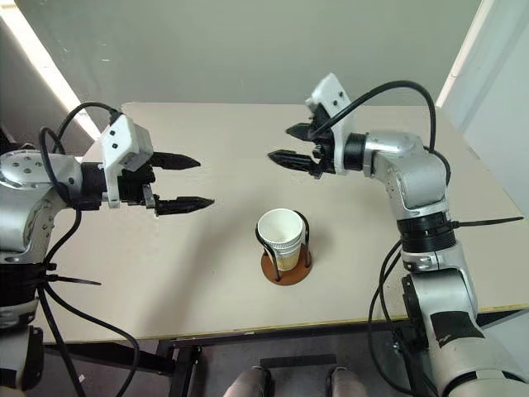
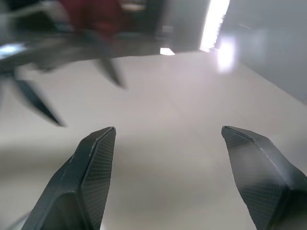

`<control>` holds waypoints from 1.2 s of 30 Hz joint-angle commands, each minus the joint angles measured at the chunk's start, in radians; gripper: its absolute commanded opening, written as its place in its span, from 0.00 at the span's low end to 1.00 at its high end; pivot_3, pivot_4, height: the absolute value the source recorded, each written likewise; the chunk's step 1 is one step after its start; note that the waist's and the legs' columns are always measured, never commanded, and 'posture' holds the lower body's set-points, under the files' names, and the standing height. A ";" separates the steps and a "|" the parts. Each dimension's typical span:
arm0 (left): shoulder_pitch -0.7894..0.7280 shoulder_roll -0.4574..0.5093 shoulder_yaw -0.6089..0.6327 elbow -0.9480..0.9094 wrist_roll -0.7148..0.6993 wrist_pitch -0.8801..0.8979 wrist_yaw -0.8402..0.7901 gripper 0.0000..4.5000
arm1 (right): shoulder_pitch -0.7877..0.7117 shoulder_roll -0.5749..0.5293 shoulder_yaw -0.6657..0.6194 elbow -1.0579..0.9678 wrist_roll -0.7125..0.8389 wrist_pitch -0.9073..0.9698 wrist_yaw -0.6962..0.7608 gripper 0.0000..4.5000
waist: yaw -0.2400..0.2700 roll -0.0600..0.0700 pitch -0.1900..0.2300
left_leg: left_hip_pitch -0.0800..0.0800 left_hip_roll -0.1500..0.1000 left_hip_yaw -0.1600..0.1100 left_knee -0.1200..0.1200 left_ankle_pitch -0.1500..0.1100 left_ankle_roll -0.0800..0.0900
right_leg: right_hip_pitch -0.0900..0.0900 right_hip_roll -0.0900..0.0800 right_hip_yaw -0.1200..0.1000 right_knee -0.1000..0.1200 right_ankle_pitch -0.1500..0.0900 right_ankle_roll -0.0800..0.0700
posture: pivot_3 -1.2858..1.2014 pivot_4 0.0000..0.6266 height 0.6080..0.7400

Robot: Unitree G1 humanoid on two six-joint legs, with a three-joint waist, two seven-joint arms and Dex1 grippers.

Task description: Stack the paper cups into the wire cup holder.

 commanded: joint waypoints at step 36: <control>0.166 -0.025 0.217 0.135 -0.074 0.010 0.177 1.00 | 0.053 -0.192 -0.248 0.521 -0.086 -0.387 -0.386 0.81 | 0.005 0.001 0.000 | 0.001 0.000 0.000 -0.002 0.001 -0.004 | -0.001 0.000 0.001 0.000 0.008 0.009 | 0.52 0.24 1.00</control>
